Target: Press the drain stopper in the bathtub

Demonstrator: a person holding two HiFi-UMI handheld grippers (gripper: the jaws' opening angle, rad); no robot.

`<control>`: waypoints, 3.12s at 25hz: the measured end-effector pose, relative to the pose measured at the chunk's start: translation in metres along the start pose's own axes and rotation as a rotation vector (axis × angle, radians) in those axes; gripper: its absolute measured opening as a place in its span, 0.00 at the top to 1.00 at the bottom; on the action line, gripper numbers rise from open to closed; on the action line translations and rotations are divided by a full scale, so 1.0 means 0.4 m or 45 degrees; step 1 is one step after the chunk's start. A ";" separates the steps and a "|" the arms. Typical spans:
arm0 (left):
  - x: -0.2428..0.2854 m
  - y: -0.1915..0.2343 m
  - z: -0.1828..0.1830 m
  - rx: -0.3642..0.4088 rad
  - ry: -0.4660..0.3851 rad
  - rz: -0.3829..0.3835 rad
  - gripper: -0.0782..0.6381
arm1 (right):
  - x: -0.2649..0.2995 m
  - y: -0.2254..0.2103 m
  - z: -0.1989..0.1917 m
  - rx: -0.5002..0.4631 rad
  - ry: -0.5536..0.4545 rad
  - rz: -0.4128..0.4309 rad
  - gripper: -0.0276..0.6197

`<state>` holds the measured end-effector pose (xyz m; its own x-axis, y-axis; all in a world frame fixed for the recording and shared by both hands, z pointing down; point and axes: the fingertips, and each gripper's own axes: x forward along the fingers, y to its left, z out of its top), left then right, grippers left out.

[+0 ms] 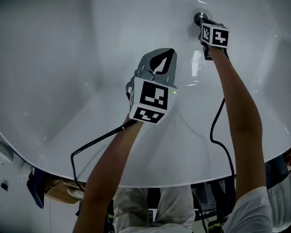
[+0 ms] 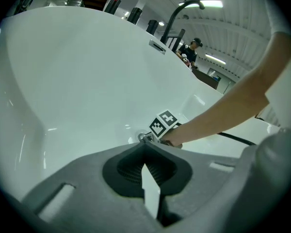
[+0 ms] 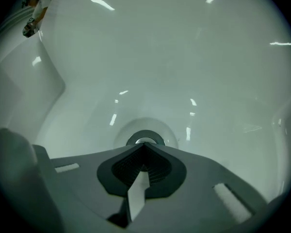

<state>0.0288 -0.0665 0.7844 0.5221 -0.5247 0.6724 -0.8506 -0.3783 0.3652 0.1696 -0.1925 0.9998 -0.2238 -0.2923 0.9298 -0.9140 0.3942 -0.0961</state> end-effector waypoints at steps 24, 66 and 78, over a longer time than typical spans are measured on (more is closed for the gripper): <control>-0.151 -0.108 0.066 0.073 0.029 -0.097 0.89 | -0.221 0.098 0.038 -0.155 -0.183 0.184 0.95; -1.100 -0.564 0.609 0.098 -0.184 -0.064 0.89 | -1.727 0.569 0.319 -0.216 -0.741 0.376 0.95; -1.321 -0.738 0.728 0.137 -0.292 -0.055 0.89 | -2.113 0.653 0.293 -0.173 -0.887 0.419 0.96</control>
<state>0.0222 0.1004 0.1340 0.5689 -0.6607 0.4897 -0.8219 -0.4770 0.3113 0.0803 0.0553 0.1473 -0.6781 -0.6035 0.4196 -0.7243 0.6457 -0.2419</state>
